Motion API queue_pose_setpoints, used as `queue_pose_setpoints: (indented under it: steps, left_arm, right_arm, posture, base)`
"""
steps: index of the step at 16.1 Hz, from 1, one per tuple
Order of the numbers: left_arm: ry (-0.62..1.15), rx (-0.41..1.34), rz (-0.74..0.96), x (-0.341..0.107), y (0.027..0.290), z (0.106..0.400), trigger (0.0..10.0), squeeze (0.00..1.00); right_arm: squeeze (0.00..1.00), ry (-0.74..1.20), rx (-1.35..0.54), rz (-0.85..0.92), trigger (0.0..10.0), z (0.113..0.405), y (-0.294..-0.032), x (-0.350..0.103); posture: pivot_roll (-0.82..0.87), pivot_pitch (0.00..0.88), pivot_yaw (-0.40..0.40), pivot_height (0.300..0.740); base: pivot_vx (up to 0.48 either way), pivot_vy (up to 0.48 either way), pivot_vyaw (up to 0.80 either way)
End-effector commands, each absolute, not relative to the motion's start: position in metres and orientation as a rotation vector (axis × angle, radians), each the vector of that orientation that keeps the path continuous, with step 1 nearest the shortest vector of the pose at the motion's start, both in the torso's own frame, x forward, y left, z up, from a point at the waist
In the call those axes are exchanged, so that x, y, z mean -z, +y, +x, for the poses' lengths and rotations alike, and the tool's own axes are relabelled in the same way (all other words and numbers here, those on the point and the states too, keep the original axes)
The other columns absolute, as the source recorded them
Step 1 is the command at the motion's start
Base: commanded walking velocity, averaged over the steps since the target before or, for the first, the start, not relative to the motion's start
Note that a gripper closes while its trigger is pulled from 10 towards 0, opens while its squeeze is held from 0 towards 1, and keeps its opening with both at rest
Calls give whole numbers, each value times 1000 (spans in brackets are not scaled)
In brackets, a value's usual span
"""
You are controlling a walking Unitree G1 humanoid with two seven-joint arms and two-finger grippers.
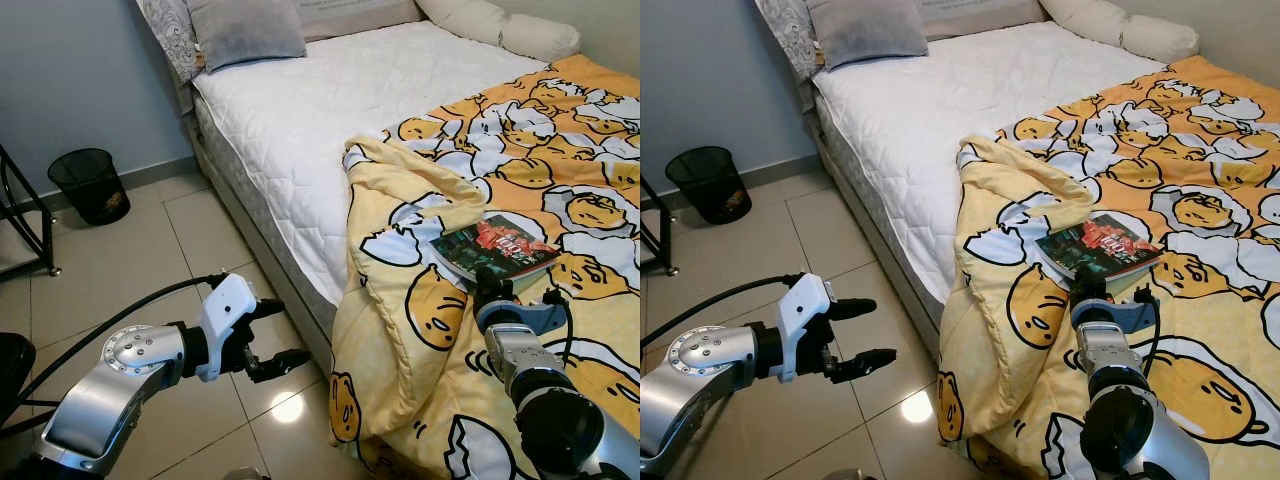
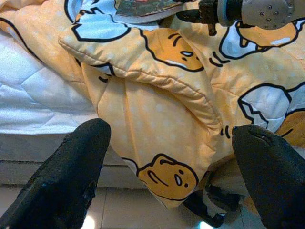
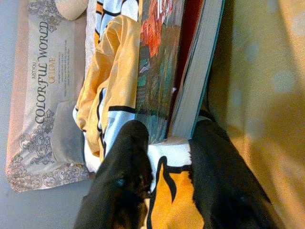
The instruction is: Clean up the room
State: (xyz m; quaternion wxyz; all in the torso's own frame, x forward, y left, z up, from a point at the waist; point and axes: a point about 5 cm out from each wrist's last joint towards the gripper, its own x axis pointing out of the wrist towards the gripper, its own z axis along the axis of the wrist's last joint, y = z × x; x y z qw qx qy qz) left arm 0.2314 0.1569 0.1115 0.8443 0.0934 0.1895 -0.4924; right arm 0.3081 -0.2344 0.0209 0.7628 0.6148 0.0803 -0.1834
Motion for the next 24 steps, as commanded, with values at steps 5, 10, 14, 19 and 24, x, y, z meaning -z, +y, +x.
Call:
queue_pose_setpoints:
  steps: [5,10,14,19,24]
  left_arm:
    - [393,1047,210,-112,154,233,10000,765]
    - [394,1048,204,-112,154,232,10000,769]
    - [397,1042,195,-110,155,227,10000,769]
    - [395,1038,184,-108,149,216,10000,765]
    - [394,1023,182,-108,148,209,10000,765]
  right_arm:
    - [0,183,383,1316,0,312,-233,-25]
    - [0,190,376,1302,0,310,-235,-23]
    - [0,233,321,1261,0,303,-236,-18]
    - [0,330,201,1277,0,276,-237,-1]
    - [0,511,177,1245,9882,231,-230,30]
  posture:
    - [76,0,28,740]
    - [75,0,24,740]
    - [71,0,6,740]
    - [56,0,-33,740]
    - [49,0,-45,740]
  base:
    - [0,0,0]
    - [0,0,0]
    - [0,0,0]
    - [0,0,0]
    - [0,0,0]
